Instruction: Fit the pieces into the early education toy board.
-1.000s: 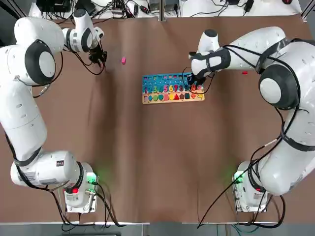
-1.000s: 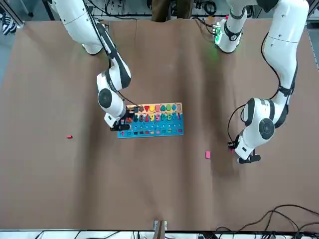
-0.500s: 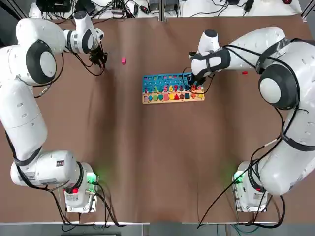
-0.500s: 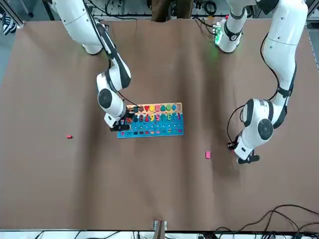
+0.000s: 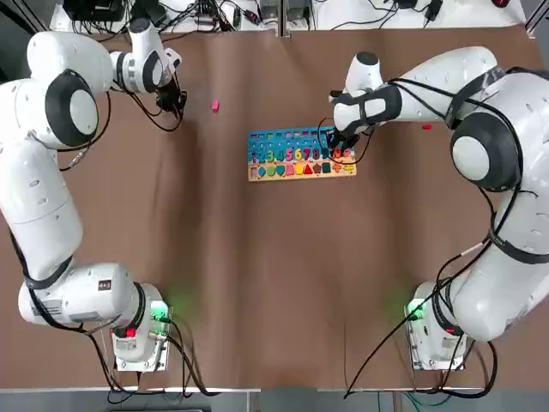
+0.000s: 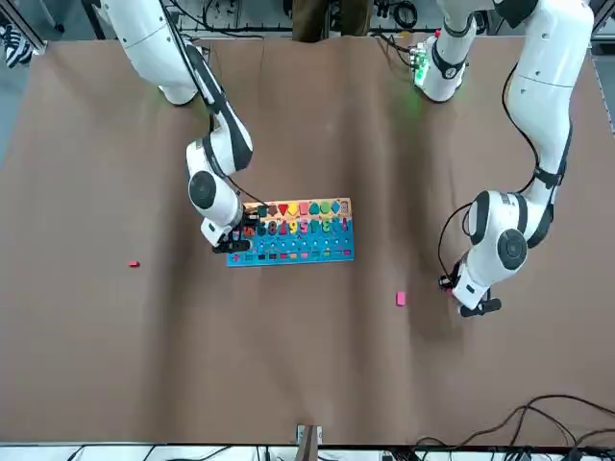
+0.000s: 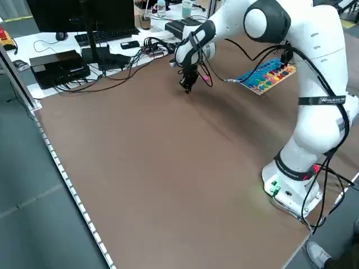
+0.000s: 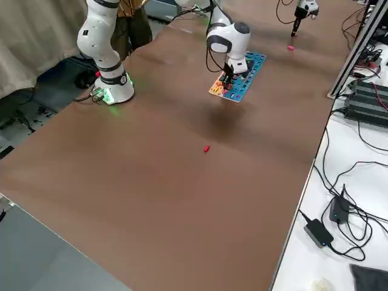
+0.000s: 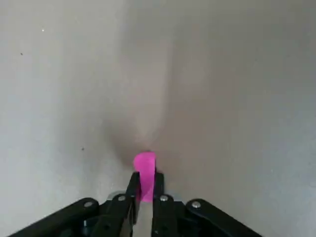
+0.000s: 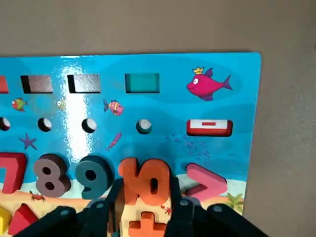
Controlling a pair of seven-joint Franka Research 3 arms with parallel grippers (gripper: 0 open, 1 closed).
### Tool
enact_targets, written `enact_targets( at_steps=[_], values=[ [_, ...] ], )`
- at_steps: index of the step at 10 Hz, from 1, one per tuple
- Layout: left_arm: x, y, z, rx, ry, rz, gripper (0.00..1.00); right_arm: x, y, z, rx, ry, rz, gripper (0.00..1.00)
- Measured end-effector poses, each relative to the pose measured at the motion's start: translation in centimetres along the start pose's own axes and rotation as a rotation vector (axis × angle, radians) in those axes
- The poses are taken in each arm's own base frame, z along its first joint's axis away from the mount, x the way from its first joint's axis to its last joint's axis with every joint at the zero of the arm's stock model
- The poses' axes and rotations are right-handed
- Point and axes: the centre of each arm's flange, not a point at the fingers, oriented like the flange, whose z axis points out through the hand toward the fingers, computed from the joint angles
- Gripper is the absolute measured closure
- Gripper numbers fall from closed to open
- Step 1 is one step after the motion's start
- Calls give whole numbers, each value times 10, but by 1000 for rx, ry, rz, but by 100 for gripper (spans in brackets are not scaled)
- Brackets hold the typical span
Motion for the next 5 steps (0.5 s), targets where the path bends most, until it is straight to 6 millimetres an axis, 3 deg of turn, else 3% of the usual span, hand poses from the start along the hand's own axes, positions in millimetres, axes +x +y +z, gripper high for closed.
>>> enact_targets(
  at_steps=[5],
  values=[
    [0,9,-55,6,32,15,86,0,1,1,0,1,3,56]
  ],
)
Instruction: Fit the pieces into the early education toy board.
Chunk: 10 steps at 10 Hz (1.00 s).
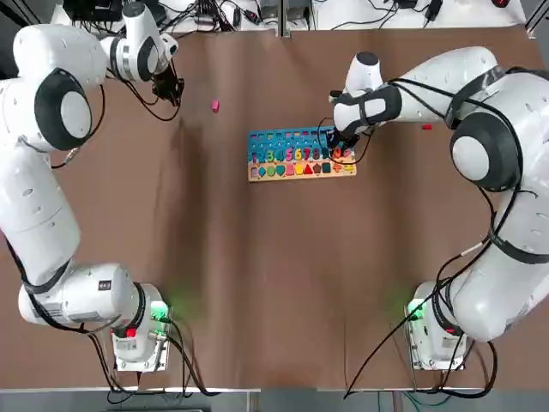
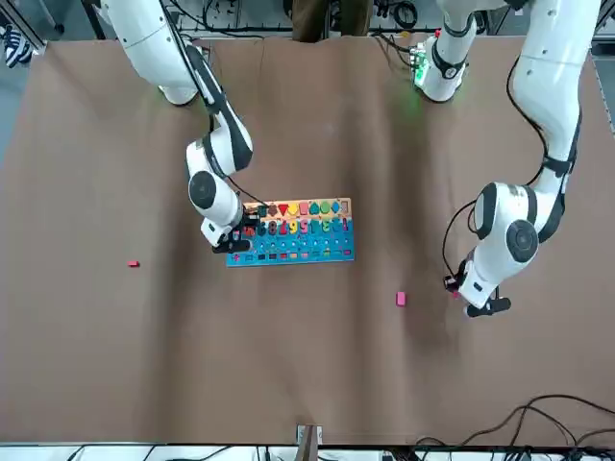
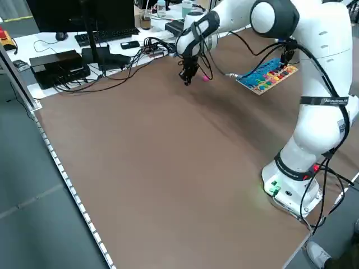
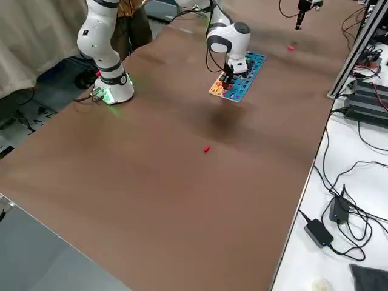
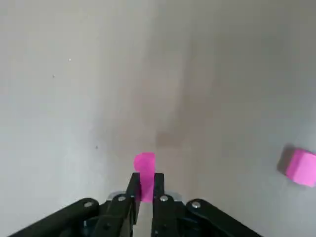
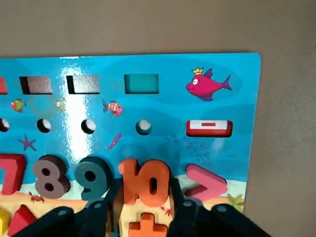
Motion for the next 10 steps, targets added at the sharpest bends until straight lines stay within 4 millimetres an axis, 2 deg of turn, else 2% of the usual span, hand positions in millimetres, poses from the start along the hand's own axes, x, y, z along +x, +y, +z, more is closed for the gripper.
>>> enact_targets(
  at_steps=[2,5,8,10],
  values=[
    [-7,16,-29,8,-6,27,86,0,1,5,-2,-2,2,48],
    [-27,49,-56,12,-22,48,86,0,2,5,-2,-2,3,47],
    [-50,96,-77,-4,-35,44,86,0,1,5,-2,-2,21,47],
    [-72,137,-81,-8,-38,48,86,0,0,5,-2,-2,29,47]
  ],
)
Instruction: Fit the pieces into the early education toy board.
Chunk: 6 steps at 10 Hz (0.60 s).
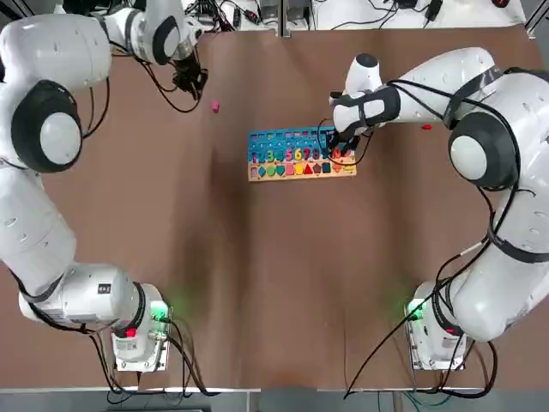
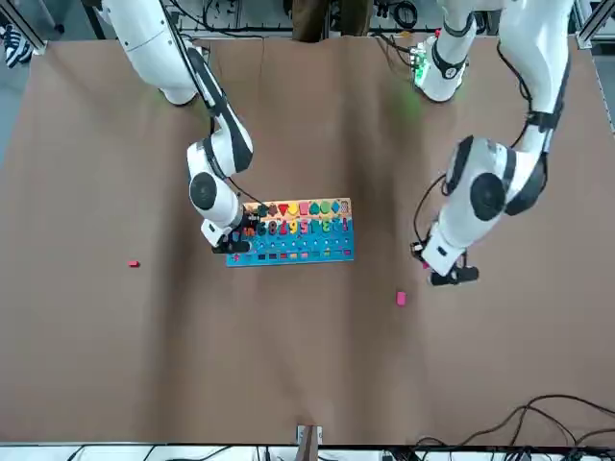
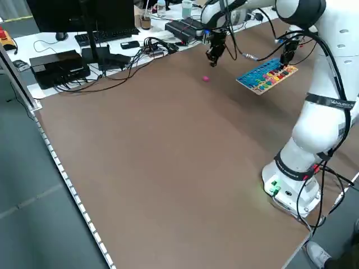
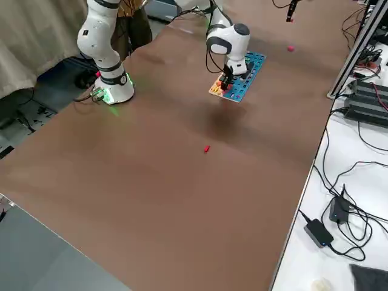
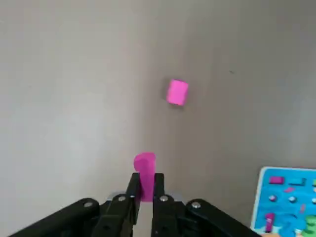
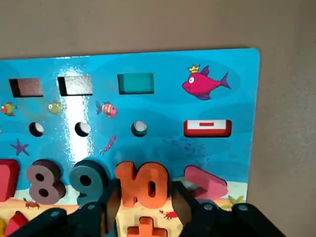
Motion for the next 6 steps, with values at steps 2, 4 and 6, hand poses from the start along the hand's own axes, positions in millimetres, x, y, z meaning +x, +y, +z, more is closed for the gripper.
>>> enact_targets(
  at_steps=[2,4,6],
  values=[
    [-32,56,5,5,-8,18,86,-2,-4,-1,-3,-10,14,47],
    [-67,104,15,16,-25,25,86,-4,-8,-5,-6,-23,13,47],
    [-100,143,31,27,-44,19,86,-5,-10,-9,-10,-39,12,47]
  ],
)
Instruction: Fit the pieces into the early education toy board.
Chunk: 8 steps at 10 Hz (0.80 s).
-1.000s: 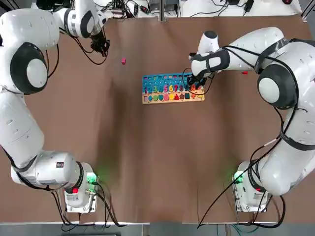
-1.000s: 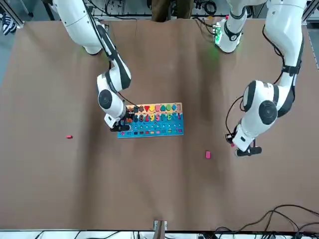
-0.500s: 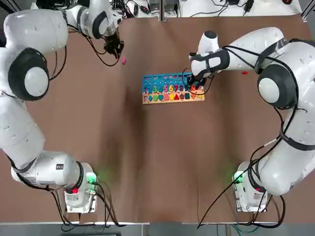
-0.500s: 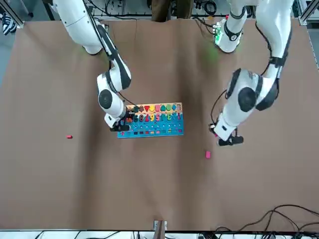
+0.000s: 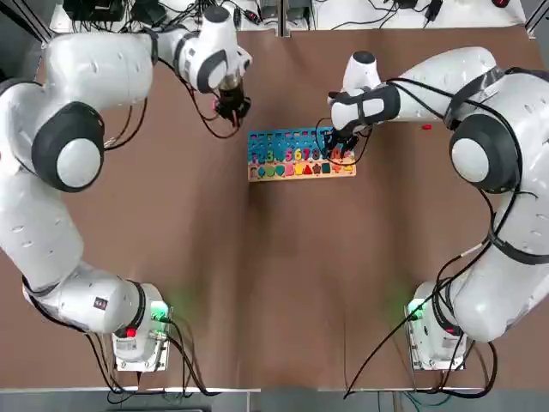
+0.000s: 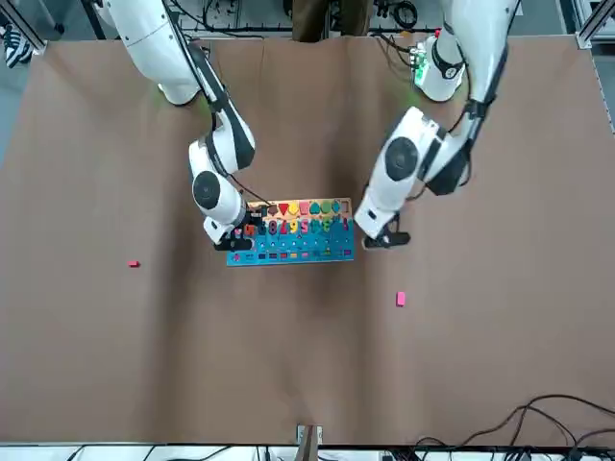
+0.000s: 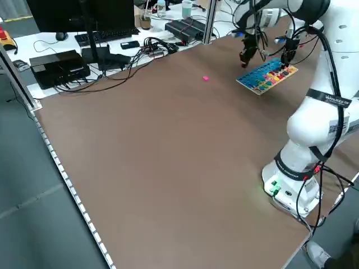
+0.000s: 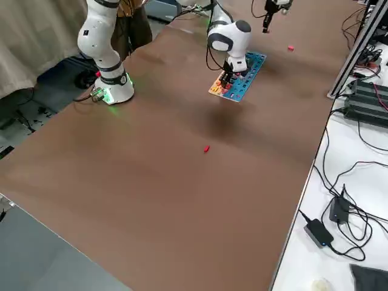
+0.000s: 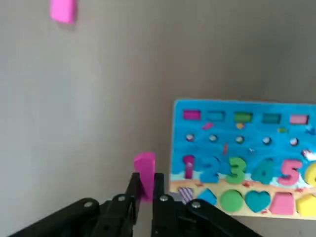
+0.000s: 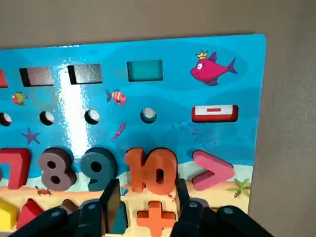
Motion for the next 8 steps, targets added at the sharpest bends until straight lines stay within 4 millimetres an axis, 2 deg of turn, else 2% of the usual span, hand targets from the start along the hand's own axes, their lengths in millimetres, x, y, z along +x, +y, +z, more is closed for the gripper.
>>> enact_targets(
  at_steps=[2,5,6,8],
  values=[
    [-18,23,21,1,-16,-9,86,3,2,-13,-2,-11,8,47],
    [-37,46,50,-6,-29,-6,86,16,26,-35,-6,5,52,47],
    [-41,51,59,-9,-33,-1,86,22,39,-39,-10,11,76,47],
    [-40,49,75,17,-28,23,86,41,84,-50,-26,37,161,47]
  ],
)
